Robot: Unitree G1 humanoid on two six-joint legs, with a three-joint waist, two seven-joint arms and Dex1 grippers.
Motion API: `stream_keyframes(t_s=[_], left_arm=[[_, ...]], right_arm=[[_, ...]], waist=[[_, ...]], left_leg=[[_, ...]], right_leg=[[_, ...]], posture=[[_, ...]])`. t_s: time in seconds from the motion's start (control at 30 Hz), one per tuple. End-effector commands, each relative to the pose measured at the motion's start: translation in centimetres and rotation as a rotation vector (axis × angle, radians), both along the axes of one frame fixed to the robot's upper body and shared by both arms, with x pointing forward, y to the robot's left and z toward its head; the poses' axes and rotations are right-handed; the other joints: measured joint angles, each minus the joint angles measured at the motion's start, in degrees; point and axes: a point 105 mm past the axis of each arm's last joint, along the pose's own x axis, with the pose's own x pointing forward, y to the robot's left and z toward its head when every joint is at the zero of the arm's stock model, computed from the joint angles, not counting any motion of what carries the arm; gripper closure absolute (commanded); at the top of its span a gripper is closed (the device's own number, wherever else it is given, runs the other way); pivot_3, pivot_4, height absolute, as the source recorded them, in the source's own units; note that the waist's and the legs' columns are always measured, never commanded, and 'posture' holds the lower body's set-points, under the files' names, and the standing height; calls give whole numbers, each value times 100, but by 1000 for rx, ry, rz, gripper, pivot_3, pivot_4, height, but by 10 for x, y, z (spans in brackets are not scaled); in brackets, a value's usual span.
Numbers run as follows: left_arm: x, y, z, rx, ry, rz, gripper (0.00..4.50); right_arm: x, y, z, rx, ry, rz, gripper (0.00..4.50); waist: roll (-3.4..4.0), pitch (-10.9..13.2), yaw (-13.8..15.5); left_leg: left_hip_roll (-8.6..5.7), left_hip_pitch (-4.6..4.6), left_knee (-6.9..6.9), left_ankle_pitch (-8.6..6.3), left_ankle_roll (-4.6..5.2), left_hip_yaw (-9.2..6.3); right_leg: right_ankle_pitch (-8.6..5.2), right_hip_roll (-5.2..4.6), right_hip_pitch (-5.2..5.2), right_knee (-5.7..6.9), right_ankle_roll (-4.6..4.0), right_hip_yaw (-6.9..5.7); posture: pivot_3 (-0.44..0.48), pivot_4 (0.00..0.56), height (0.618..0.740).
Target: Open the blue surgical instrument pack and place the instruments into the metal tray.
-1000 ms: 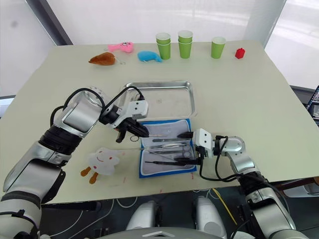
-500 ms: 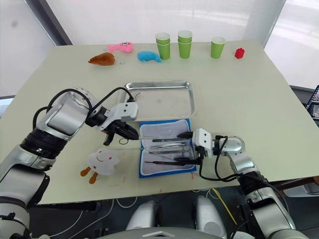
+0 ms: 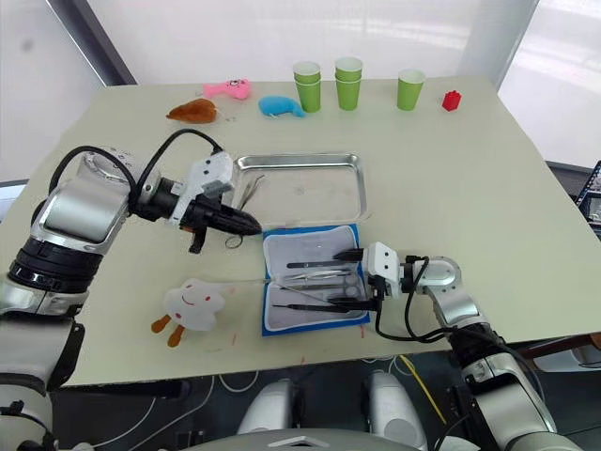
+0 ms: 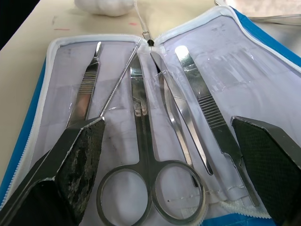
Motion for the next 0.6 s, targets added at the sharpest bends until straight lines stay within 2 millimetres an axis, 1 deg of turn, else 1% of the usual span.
stream_keyframes(t_s=[0.03,0.13,0.2,0.3,0.4,0.5,0.6], left_arm=[[10,-1,17,-90,-94,119,4408],[19,-2,18,-138,-135,214,4408],[29,-1,20,-194,-167,332,4408],[44,7,21,-251,-205,516,4408],[52,13,18,-286,-217,642,4408],[59,16,13,-307,-226,755,4408],[65,19,-1,-246,-238,841,4408]], right_arm=[[-21,0,-45,-125,140,32,0],[-22,0,-45,-125,142,36,0],[-23,0,-45,-125,144,38,0],[-24,0,-45,-127,145,43,0],[-24,0,-46,-128,147,46,0],[-25,0,-46,-130,148,49,0],[-24,1,-46,-129,147,49,0]], waist=[[0,0,2],[-2,0,7],[-1,0,5],[-4,-1,4],[-4,-1,5],[-5,-2,7],[-5,-2,7]], left_leg=[[0,0,0,0,0,0],[0,1,1,0,0,-1],[0,0,3,0,-1,-2],[0,-2,6,0,-1,-5],[0,0,5,1,-1,-4],[0,0,6,1,-3,-4],[-1,0,6,1,-3,-2]], right_leg=[[0,0,0,0,0,0],[1,-1,0,3,-1,-1],[1,-1,0,4,-1,0],[2,-2,0,6,-1,0],[3,-2,0,7,-2,2],[6,-8,2,8,-7,1],[7,-9,2,8,-7,2]], posture=[[0,150,740],[0,150,740],[0,150,740],[0,150,740],[0,150,740],[0,150,740],[0,150,740]])
